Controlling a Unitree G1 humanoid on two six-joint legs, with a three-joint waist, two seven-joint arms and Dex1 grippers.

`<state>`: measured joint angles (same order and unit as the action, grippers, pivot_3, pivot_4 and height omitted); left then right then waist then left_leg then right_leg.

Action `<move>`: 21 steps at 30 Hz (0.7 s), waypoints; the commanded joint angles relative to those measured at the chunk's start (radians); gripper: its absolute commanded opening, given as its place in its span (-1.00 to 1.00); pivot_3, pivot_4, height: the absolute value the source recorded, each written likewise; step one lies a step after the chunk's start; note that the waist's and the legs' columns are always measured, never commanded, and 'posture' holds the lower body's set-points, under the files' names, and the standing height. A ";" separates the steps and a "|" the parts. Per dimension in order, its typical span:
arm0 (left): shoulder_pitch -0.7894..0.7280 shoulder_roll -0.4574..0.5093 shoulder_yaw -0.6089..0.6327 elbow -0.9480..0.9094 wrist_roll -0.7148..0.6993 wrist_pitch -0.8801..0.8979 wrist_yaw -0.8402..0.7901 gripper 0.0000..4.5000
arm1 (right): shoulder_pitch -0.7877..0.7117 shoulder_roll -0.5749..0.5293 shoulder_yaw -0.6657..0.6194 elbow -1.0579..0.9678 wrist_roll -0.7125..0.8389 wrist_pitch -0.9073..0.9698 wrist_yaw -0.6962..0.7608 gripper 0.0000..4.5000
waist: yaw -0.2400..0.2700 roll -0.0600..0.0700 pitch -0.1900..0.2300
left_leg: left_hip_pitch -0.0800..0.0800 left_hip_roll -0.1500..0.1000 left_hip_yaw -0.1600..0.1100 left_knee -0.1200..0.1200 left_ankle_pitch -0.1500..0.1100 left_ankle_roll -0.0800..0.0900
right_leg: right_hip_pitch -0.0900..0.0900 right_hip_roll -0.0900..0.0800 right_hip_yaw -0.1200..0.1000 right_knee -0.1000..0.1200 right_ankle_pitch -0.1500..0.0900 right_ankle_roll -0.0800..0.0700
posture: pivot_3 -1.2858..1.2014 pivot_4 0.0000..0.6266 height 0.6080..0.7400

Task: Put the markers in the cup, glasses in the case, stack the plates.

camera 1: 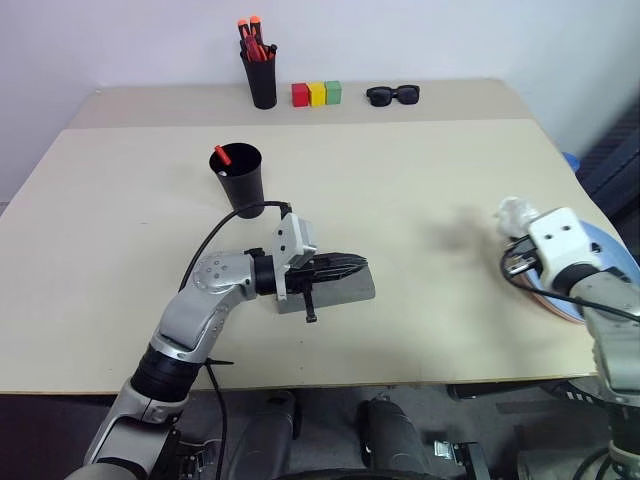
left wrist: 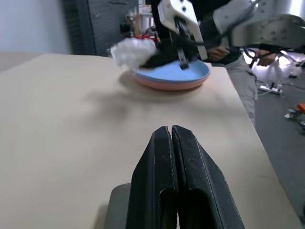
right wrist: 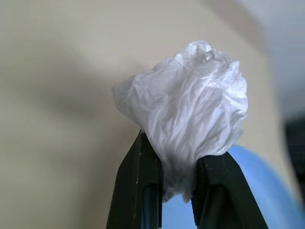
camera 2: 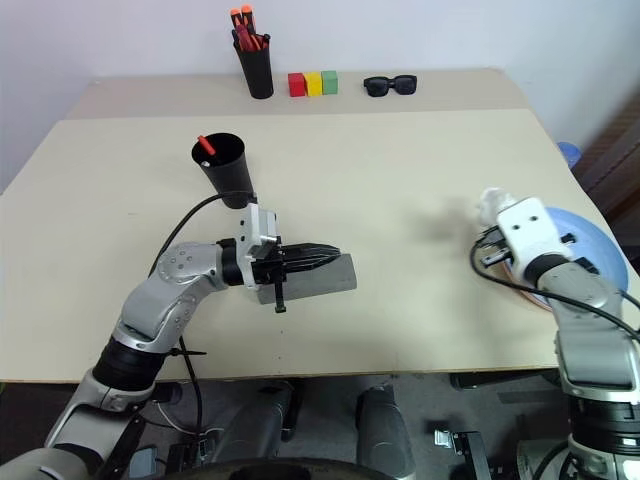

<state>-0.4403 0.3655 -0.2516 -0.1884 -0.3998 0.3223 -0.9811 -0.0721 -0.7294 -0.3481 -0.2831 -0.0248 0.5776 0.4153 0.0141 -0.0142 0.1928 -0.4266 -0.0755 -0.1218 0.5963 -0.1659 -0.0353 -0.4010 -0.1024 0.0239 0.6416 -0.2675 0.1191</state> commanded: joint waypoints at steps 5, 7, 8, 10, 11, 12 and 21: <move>-0.056 -0.039 -0.011 0.062 0.024 -0.064 -0.027 -1.00 | 0.075 -0.016 -0.116 -0.034 -0.016 0.077 -0.035 -0.11 | -0.008 0.001 0.000 | 0.000 0.000 0.000 0.000 0.000 0.000 | 0.000 0.000 0.000 0.000 0.000 0.000 | 0.03 -0.52 1.00; -0.058 -0.045 -0.007 0.066 0.026 -0.069 -0.022 -1.00 | 0.066 -0.022 -0.111 -0.024 -0.023 0.076 -0.047 0.34 | -0.012 0.002 -0.001 | 0.001 0.000 0.001 0.000 0.000 0.000 | 0.000 0.000 0.001 0.000 0.000 0.000 | 0.03 -0.52 1.00; -0.057 -0.046 -0.003 0.066 0.026 -0.071 -0.021 -1.00 | 0.062 -0.025 -0.104 -0.023 -0.028 0.077 -0.052 0.57 | -0.012 0.002 -0.001 | 0.001 0.000 0.001 0.000 0.000 0.000 | 0.000 0.000 0.001 0.001 0.000 0.000 | 0.03 -0.52 1.00; -0.050 -0.046 0.008 0.065 0.027 -0.076 -0.011 -1.00 | 0.040 -0.027 -0.066 -0.033 -0.029 0.047 -0.042 0.99 | -0.014 0.002 -0.001 | 0.001 0.001 0.001 0.000 0.000 0.000 | 0.000 0.000 0.000 0.001 0.000 0.000 | 0.03 -0.52 1.00; -0.043 -0.038 0.021 0.064 0.027 -0.075 -0.003 -1.00 | 0.027 -0.032 -0.029 -0.038 -0.038 0.029 -0.034 0.99 | -0.014 0.002 -0.001 | 0.001 0.001 0.001 0.000 0.000 0.000 | 0.000 0.000 0.000 0.001 0.000 0.000 | 0.03 -0.52 1.00; -0.039 -0.033 0.033 0.064 0.027 -0.072 0.009 -1.00 | 0.019 -0.040 -0.002 -0.034 -0.046 0.016 -0.026 0.99 | -0.015 0.002 -0.001 | 0.001 0.001 0.001 0.000 0.000 0.000 | 0.000 0.000 0.000 0.001 0.000 0.000 | 0.03 -0.52 1.00; 0.029 0.044 0.197 0.035 0.024 -0.066 0.146 -1.00 | -0.121 0.040 0.063 -0.009 0.106 -0.120 0.066 0.99 | -0.025 0.001 0.000 | 0.001 0.001 -0.001 0.000 0.000 0.000 | 0.000 0.000 0.000 0.000 0.000 0.001 | 0.03 -0.52 1.00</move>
<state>-0.4189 0.4041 -0.0963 -0.1168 -0.3732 0.2674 -0.8663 -0.1738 -0.6983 -0.2861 -0.2684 0.0335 0.4889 0.4531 -0.0107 -0.0130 0.1923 -0.4261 -0.0749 -0.1225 0.5960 -0.1660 -0.0351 -0.4009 -0.1020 0.0235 0.6421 -0.2672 0.1199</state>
